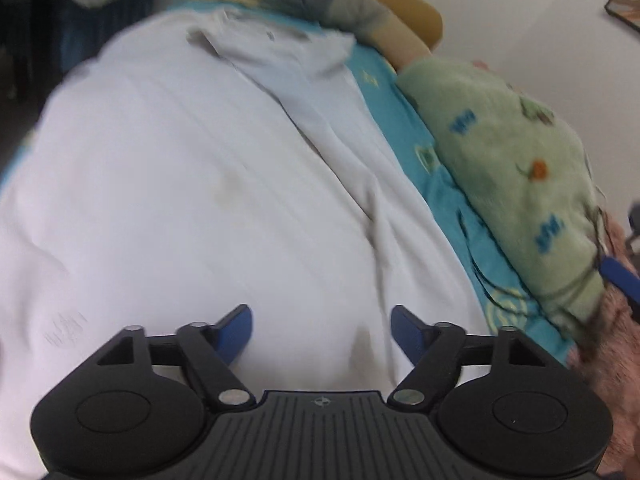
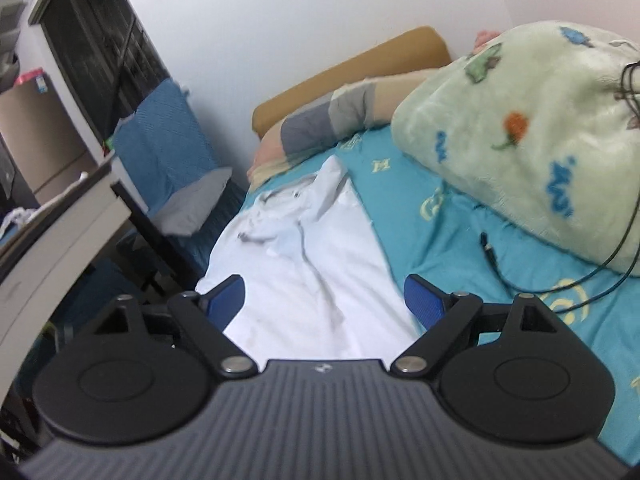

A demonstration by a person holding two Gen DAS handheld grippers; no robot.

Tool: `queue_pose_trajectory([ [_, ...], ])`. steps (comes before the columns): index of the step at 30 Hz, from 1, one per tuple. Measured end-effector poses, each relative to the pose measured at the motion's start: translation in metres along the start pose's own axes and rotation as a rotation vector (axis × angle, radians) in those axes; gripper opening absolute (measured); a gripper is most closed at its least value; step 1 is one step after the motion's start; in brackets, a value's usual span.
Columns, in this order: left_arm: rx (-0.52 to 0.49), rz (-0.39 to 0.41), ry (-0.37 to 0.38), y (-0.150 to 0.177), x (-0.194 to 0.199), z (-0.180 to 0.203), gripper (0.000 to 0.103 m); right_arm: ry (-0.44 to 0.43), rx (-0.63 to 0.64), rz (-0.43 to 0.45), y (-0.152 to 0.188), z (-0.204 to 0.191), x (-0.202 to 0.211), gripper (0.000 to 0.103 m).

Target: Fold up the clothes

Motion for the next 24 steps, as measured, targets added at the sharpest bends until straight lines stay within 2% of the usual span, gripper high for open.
queue_pose_trajectory([
  [4,-0.008,-0.076,0.063,0.019,-0.011,0.033,0.06,-0.004,-0.063,0.028,-0.012,0.021,-0.002,0.088],
  [8,-0.041,-0.148,0.053,0.031,-0.03,0.052,0.05,0.005,-0.158,0.01,-0.008,0.046,-0.011,0.088],
  [10,-0.054,-0.165,0.046,0.034,-0.039,0.058,0.049,0.019,-0.213,0.016,-0.007,0.059,-0.012,0.088],
  [12,-0.066,-0.181,0.039,0.036,-0.048,0.065,0.038,0.021,-0.252,0.028,-0.008,0.068,-0.012,0.088],
  [13,-0.072,-0.19,0.036,0.038,-0.052,0.068,0.03,0.022,-0.268,0.034,-0.009,0.071,-0.012,0.088],
  [14,-0.072,-0.195,0.03,0.038,-0.056,0.069,0.016,0.022,-0.284,0.04,-0.01,0.074,-0.012,0.088],
  [16,-0.044,-0.207,0.022,0.035,-0.056,0.064,0.002,0.021,-0.308,0.051,-0.012,0.079,-0.012,0.088],
  [20,0.049,-0.238,0.039,0.027,-0.036,0.055,0.002,0.059,-0.326,0.119,-0.019,0.089,-0.001,0.088],
  [24,0.097,-0.246,0.019,0.019,-0.004,0.046,0.001,0.09,-0.332,0.172,-0.025,0.096,0.01,0.089],
])
Point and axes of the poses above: each gripper's, at about its wrist camera, not at the fingertips, and x roughly against the way its jaws point, z to its right, y to its underside, the point moved 10 cm from there along -x, roughly the way its jaws point, and after that the axes turned 5 degrees about -x, right-handed, at the moved point
